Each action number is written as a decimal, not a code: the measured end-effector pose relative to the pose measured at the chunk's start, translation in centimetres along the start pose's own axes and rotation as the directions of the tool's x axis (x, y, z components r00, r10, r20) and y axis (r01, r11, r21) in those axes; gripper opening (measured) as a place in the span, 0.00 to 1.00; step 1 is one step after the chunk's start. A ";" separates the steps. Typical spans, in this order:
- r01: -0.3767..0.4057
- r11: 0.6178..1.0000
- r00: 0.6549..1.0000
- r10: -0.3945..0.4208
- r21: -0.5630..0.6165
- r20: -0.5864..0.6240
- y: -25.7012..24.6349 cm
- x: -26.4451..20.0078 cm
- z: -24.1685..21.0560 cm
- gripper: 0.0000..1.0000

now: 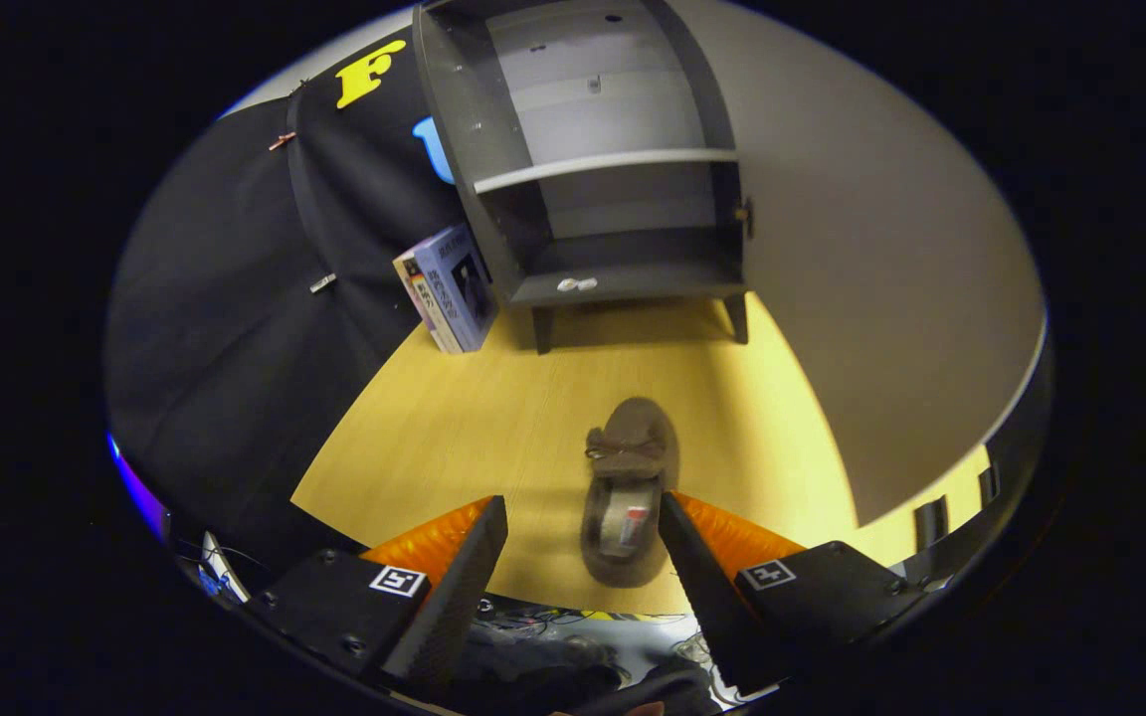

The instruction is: Open the shoe cabinet door, grab the shoes and put them into the shoe cabinet, then close the shoe cabinet door.

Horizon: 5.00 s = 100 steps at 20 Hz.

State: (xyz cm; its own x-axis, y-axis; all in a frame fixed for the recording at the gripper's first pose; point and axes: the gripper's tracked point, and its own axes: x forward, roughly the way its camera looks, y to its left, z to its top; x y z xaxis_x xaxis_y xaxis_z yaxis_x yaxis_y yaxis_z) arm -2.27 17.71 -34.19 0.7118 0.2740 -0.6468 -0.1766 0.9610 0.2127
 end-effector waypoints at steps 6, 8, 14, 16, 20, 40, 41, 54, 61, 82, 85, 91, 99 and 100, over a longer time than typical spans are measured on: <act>0.061 0.998 0.997 -0.060 0.014 -0.051 -1.3 8.6 -3.5 0.99; 0.061 0.998 0.997 -0.060 0.017 -0.052 -1.2 11.2 -3.7 0.98; 0.210 0.977 0.978 -0.210 0.040 0.009 -3.8 15.9 -2.2 0.63; 0.256 0.966 0.965 -0.258 0.038 0.042 -4.8 17.3 -2.4 0.41; 0.233 0.972 0.970 -0.232 -0.011 0.072 -3.7 16.1 -0.7 0.11; 0.127 0.991 0.945 -0.107 -0.048 0.309 3.4 0.2 28.3 0.11; 0.128 0.990 0.943 -0.104 -0.054 0.315 3.7 0.3 30.0 0.11; 0.204 0.975 0.915 -0.160 -0.083 0.369 0.7 9.1 47.6 0.11; 0.223 0.974 0.934 -0.201 -0.042 0.295 -2.7 15.5 51.0 0.11; 0.222 0.975 0.961 -0.218 -0.005 0.171 -4.7 19.8 49.4 0.52; 0.208 0.978 0.959 -0.202 -0.006 0.200 -3.9 18.3 49.1 0.73; 0.219 0.976 0.918 -0.201 -0.015 0.343 -2.0 12.6 49.3 0.98; 0.203 0.977 0.833 -0.134 -0.070 0.536 2.6 0.6 47.5 0.98; 0.200 0.977 0.820 -0.124 -0.078 0.559 3.2 -1.1 47.0 0.98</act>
State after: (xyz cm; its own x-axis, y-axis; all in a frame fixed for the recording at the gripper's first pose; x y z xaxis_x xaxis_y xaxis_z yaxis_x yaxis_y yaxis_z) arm 28.34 18.68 1.65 0.9855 0.0850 -0.1467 -0.0828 0.9963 0.0214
